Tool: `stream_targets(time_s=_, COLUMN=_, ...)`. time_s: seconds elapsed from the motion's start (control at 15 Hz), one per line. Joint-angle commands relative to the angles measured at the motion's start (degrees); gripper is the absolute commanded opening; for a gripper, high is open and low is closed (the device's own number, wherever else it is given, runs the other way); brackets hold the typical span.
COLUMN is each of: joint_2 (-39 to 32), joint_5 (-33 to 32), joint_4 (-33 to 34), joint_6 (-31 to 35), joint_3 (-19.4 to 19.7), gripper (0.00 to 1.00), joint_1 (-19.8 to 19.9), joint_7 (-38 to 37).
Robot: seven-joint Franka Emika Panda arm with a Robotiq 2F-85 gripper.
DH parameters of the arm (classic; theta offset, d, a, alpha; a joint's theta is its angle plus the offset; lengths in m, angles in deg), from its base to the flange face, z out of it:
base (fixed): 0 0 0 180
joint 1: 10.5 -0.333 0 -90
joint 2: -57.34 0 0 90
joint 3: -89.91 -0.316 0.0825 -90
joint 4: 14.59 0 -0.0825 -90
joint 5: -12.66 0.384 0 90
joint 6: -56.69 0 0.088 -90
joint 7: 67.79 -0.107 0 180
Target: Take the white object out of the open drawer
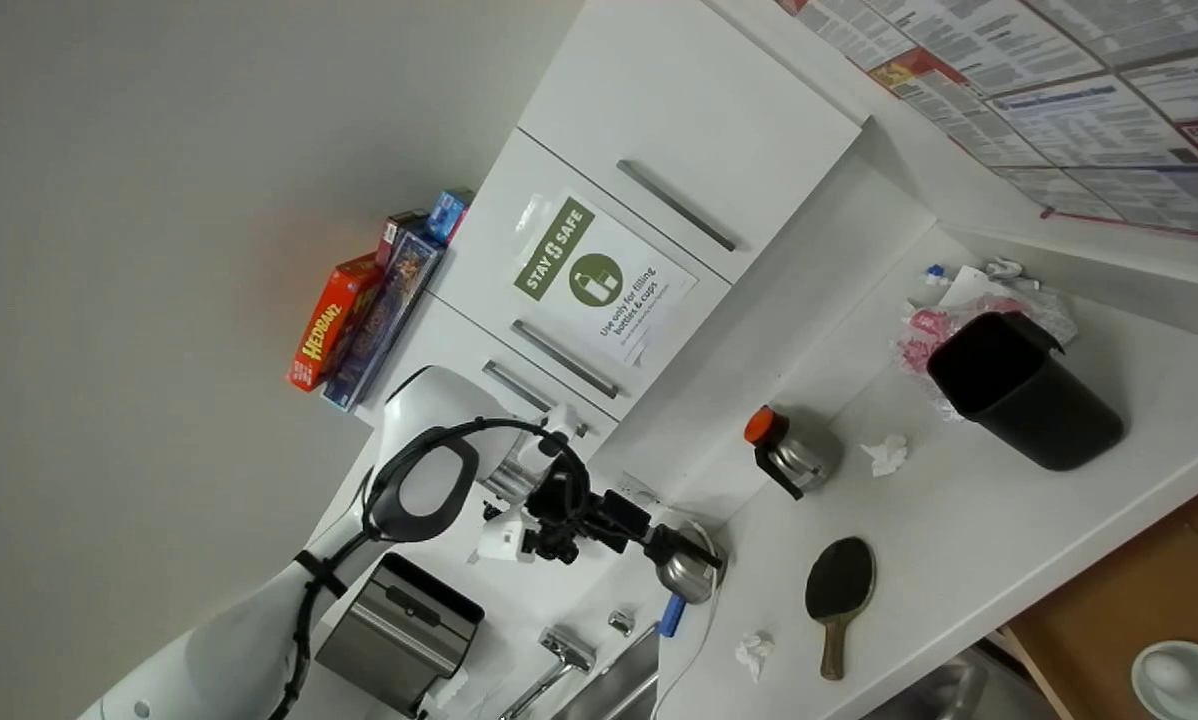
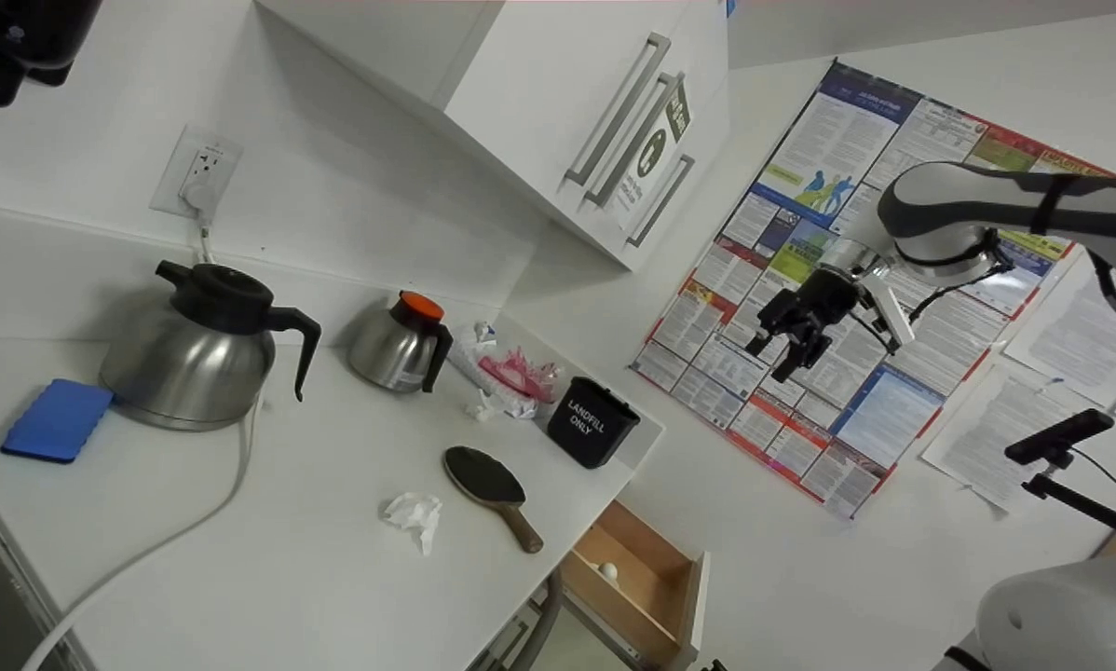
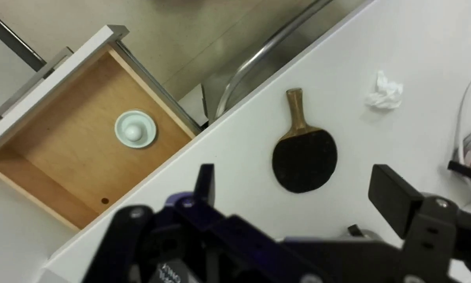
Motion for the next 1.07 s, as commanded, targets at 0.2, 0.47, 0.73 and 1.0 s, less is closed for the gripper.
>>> stream_targets(time_s=0.2, joint_2=-11.22, joint_5=-4.14, joint_4=-0.16, joint_6=14.02, joint_3=3.61, gripper=1.00, joint_1=6.92, joint_7=-6.37)
stream_targets(time_s=0.47, joint_2=-18.34, joint_5=-5.72, joint_4=-3.17, joint_6=25.52, joint_3=5.05, gripper=1.00, joint_1=9.24, joint_7=-10.51)
stream_targets(time_s=0.73, joint_2=-24.23, joint_5=-5.77, joint_4=-6.79, joint_6=34.53, joint_3=6.83, gripper=1.00, joint_1=10.86, joint_7=-12.30)
stream_targets(time_s=1.0, joint_2=-26.31, joint_5=-4.46, joint_4=-7.11, joint_6=34.62, joint_3=7.80, gripper=1.00, joint_1=10.80, joint_7=-9.97)
